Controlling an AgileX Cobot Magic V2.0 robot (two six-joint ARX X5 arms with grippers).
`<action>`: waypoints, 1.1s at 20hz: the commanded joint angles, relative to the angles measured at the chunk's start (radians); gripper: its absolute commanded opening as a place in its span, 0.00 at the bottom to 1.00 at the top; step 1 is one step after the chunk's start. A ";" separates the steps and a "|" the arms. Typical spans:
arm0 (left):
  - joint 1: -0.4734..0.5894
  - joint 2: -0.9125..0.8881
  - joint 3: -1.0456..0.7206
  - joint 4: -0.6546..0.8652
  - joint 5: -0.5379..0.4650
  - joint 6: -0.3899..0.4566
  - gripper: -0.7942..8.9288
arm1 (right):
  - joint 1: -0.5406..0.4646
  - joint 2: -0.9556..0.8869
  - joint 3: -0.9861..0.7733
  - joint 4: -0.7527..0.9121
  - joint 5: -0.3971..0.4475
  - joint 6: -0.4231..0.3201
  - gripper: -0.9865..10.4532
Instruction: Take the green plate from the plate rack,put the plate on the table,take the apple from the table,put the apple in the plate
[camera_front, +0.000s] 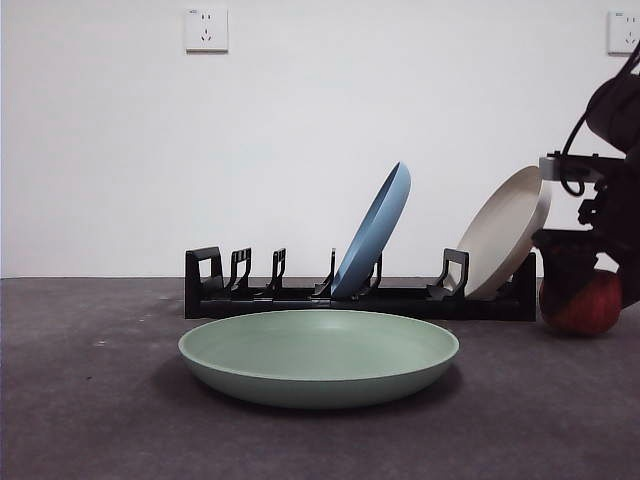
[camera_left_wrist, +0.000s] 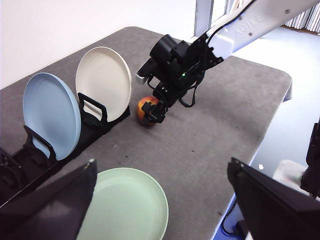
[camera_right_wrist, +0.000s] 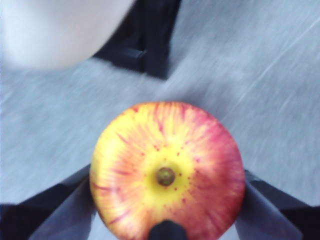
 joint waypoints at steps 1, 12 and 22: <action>-0.002 -0.001 -0.004 0.004 -0.003 -0.006 0.53 | 0.024 -0.085 0.002 -0.040 -0.004 0.014 0.07; -0.002 -0.001 -0.004 0.004 -0.001 -0.006 0.53 | 0.439 -0.353 0.002 -0.185 -0.003 0.154 0.07; -0.002 -0.001 -0.004 -0.013 -0.002 -0.006 0.53 | 0.681 -0.061 0.001 -0.019 0.030 0.188 0.07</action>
